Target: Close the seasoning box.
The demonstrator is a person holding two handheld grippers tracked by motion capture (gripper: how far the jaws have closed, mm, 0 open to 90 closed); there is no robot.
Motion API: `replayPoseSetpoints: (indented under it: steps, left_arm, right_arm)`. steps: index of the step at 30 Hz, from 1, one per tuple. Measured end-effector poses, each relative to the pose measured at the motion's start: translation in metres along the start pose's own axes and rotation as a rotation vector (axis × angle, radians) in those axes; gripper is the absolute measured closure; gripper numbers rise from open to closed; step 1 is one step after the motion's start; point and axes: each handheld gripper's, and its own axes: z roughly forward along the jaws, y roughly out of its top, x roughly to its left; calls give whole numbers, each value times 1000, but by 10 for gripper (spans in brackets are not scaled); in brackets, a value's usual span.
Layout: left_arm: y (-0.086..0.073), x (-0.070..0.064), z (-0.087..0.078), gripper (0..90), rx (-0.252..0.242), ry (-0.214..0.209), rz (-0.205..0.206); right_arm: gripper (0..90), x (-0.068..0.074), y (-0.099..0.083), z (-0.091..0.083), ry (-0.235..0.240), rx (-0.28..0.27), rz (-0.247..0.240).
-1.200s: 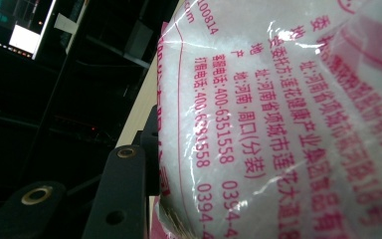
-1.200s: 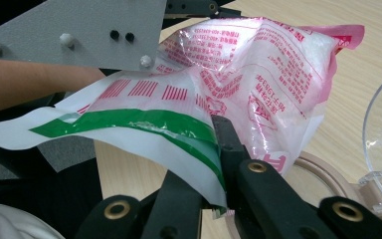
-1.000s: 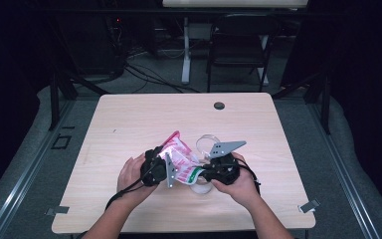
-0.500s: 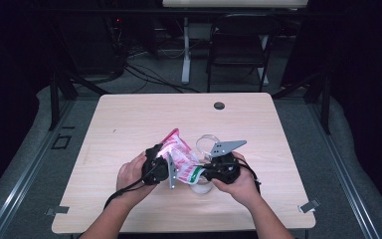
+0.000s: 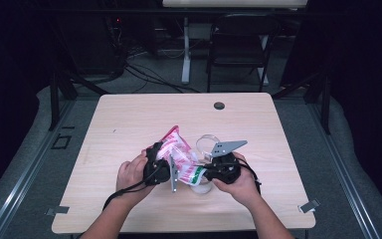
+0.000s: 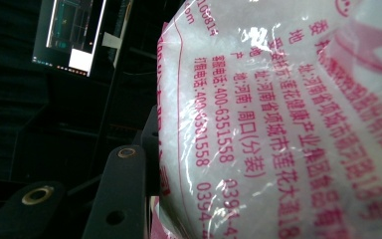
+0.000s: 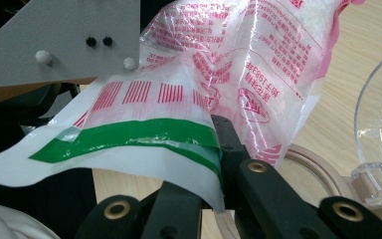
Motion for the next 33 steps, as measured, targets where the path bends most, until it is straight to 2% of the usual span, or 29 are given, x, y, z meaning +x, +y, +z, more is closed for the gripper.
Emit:
replayPoseSetpoints:
  steps: [14, 18, 27, 33]
  left_arm:
    - [5, 1, -3, 611, 14, 32, 68]
    - [6, 1, -3, 612, 19, 49, 102]
    - [7, 2, -4, 613, 17, 59, 133]
    - [7, 3, -4, 614, 17, 57, 133]
  right_arm:
    - [900, -5, -3, -1, -2, 3, 12]
    - [900, -6, -4, 0, -5, 7, 16]
    - [900, -8, -5, 0, -3, 4, 25]
    - [900, -8, -5, 0, -2, 3, 26]
